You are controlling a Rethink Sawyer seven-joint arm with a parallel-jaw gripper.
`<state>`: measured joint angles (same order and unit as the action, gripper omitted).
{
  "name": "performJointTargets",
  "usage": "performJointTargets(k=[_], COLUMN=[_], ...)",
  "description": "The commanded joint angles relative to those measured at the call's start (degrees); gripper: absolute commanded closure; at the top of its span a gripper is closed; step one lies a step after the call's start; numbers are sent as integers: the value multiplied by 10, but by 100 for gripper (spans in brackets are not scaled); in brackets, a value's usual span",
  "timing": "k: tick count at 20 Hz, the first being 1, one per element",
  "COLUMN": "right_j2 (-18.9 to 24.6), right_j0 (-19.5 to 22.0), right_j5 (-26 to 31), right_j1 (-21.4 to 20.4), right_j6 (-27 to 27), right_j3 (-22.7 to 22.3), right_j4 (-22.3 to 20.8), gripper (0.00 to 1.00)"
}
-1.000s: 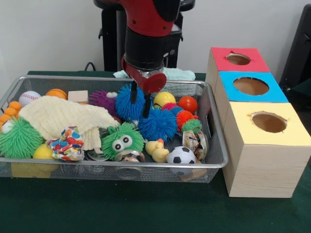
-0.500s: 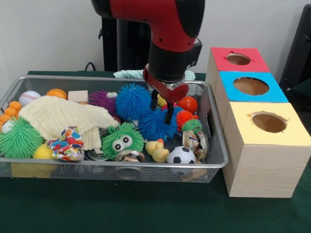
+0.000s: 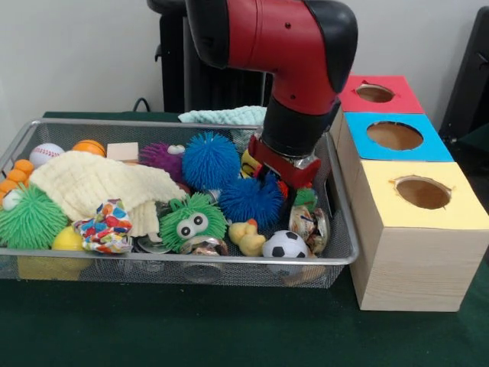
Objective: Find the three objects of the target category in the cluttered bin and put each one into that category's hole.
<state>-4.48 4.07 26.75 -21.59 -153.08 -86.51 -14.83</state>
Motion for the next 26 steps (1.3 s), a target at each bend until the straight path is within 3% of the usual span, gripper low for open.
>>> performJointTargets(k=[1,5,8,15,21,23,26], right_j2=[-11,-12,-12,-19,-19,-20,-11], right_j0=[-6,-6,-9,-19,-34,-39,-34], right_j5=[-69,-77,-64,125,257,266,219], right_j1=[87,108,88,-43,-118,-117,-84], right_j6=[-43,-44,-38,13,1,-9,-26], right_j3=[92,119,115,92,95,105,113], right_j4=[-10,4,6,28,57,56,52], gripper=[0,0,0,0,0,0,0])
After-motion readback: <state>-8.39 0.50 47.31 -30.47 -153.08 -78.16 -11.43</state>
